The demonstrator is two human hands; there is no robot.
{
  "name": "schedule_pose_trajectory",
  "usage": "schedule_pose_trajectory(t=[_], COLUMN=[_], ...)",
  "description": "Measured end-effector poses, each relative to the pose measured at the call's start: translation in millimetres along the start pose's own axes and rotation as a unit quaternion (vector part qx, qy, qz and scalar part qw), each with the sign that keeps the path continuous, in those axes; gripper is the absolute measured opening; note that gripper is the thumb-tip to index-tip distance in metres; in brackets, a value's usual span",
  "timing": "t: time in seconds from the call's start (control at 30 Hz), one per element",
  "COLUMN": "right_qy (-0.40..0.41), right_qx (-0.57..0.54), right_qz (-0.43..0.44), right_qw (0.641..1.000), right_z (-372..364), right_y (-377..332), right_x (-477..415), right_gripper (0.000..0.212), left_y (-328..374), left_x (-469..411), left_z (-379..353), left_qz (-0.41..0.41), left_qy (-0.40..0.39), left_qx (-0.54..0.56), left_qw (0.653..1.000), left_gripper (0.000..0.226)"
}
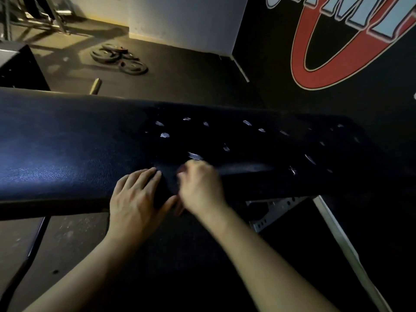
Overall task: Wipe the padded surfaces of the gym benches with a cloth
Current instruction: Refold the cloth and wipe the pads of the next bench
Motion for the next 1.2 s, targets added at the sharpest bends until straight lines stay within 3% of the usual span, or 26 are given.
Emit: schedule_pose_trajectory(t=[0.1, 0.27, 0.33, 0.4, 0.5, 0.57, 0.67, 0.73, 0.87, 0.97, 1.07, 1.2], right_qy=[0.009, 0.069, 0.080, 0.081, 0.063, 0.010, -0.020, 0.017, 0.063, 0.085, 0.073, -0.061], right_qx=[0.008, 0.137, 0.144, 0.146, 0.091, 0.047, 0.044, 0.084, 0.156, 0.109, 0.057, 0.030], right_qz=[0.060, -0.192, -0.231, -0.201, -0.075, 0.024, 0.118, 0.053, -0.202, -0.269, -0.174, 0.070], right_qw=[0.998, 0.969, 0.959, 0.965, 0.991, 0.999, 0.992, 0.995, 0.965, 0.953, 0.980, 0.995], right_z=[3, 75, 75, 53, 5, -13, -14, 6, 73, 71, 23, -30], right_y=[4, 142, 145, 105, 16, -35, -35, 17, 141, 139, 52, -67], right_x=[9, -16, -21, -26, -33, -25, -17, -30, -61, -75, -82, -44], right_gripper=[0.016, 0.020, 0.020, 0.018, 0.017, 0.012, 0.012, 0.015, 0.022, 0.023, 0.016, 0.012], left_y=[-8, -13, -17, -17, -17, -17, -18, -19, -21, -23, -26, -31], left_x=[4, 4, 7, 11, 15, 16, 16, 14, 10, 6, 4, 4], left_z=[2, 5, 7, 10, 9, 7, 7, 9, 15, 19, 20, 19], left_qz=[-0.021, -0.028, -0.018, 0.016, 0.046, 0.032, 0.024, 0.029, 0.026, 0.014, 0.007, -0.015], left_qy=[-0.010, -0.028, -0.025, -0.011, 0.017, 0.035, 0.039, 0.030, 0.020, 0.015, 0.015, 0.031], left_qx=[0.011, 0.030, 0.029, 0.010, 0.005, 0.011, 0.010, 0.004, 0.007, 0.008, 0.007, 0.025], left_qw=[1.000, 0.999, 0.999, 1.000, 0.999, 0.999, 0.999, 0.999, 0.999, 1.000, 1.000, 0.999], left_gripper=[0.072, 0.074, 0.075, 0.077, 0.077, 0.074, 0.074, 0.075, 0.073, 0.070, 0.067, 0.057])
Point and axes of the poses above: each hand's wrist, its own x-axis away from the middle knuckle, its own z-axis out of the back of the hand, y = z × x, the point moved 1 cm from there along -x, towards the middle knuckle, and after that the axes turned 2 degrees about z, right-handed, at the moved point
